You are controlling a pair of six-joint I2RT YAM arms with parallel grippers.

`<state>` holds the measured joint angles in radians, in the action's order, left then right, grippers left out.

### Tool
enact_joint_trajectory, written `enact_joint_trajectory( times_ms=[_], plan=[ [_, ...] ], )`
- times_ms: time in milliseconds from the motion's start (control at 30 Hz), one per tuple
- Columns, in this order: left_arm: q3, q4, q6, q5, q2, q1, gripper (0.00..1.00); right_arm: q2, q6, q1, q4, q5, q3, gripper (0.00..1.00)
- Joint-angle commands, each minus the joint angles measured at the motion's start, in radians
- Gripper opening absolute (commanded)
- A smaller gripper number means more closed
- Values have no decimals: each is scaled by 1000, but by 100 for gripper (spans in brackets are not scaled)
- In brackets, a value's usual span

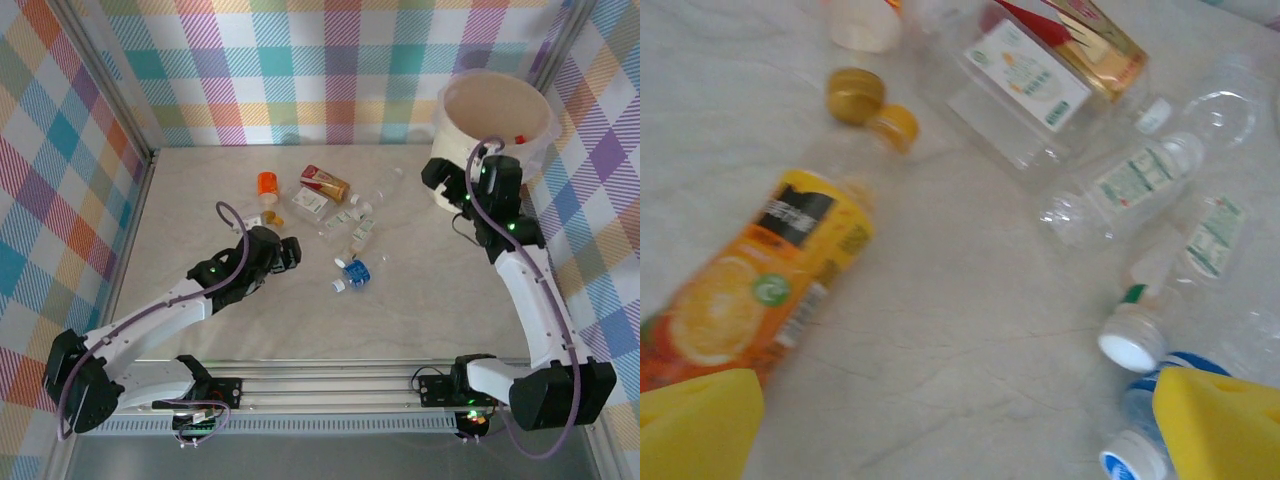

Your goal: Put the plastic bottles in the bin

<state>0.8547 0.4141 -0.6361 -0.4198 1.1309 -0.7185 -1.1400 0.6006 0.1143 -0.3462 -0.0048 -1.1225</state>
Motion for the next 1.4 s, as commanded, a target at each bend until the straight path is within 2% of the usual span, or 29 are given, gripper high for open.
enact_joint_trajectory(
  times_ms=[0, 267, 567, 733, 833, 1100, 1267, 1367],
  plan=[
    [39, 182, 36, -105, -46, 36, 100, 19, 169, 33, 73, 18, 82, 100],
    [11, 238, -11, -133, -136, 71, 100, 6, 430, 190, 106, 98, 313, 100],
    [-97, 61, -4, -9, -234, 73, 100, -73, 574, 325, 131, 82, 382, 100],
    [-121, 24, -10, -14, -259, 73, 100, -125, 737, 464, 158, 203, 425, 99],
    [-135, 19, -20, -19, -267, 73, 100, -165, 795, 482, 174, 212, 437, 98],
    [-157, -38, -11, 3, -267, 73, 100, -304, 804, 532, 249, 191, 391, 95],
    [-164, -47, -10, 6, -267, 73, 100, -374, 836, 555, 228, 231, 377, 95],
    [-162, -46, -9, 11, -264, 74, 100, -400, 844, 559, 206, 255, 377, 91]
  ],
)
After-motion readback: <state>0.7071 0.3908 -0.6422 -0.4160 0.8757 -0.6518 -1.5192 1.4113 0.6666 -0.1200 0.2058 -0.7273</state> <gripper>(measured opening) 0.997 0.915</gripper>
